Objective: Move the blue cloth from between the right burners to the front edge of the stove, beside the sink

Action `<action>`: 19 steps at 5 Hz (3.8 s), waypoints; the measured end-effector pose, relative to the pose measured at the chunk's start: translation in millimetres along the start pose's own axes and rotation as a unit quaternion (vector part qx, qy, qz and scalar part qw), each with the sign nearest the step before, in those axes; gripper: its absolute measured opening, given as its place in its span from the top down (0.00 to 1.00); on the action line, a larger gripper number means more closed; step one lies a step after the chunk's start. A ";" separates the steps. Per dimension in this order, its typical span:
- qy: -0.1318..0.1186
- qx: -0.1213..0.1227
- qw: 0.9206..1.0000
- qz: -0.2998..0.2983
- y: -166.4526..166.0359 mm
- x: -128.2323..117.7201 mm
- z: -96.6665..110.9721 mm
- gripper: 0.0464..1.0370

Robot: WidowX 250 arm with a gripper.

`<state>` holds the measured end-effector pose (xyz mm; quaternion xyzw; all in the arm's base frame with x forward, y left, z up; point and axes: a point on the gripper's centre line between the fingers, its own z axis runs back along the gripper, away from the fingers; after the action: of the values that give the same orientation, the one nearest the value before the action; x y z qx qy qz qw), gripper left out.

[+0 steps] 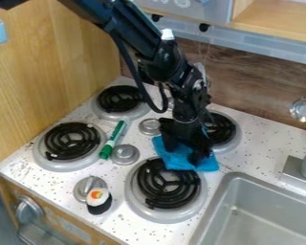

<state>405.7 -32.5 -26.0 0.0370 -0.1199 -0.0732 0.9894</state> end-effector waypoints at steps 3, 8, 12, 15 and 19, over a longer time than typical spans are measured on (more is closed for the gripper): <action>-0.016 0.007 1.000 0.023 1.9 -1.8 -2.2 0.77; -0.074 0.005 0.996 0.057 5.2 -74.7 96.5 0.90; -0.005 -0.062 0.997 -0.038 -59.4 -142.2 92.1 0.90; 0.032 -0.063 0.995 -0.072 -71.1 -141.9 34.7 0.90; -0.049 -0.067 0.993 -0.082 -72.8 -114.4 38.2 0.07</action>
<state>276.7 -88.8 -22.1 -0.0237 -0.1594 -0.1637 0.9733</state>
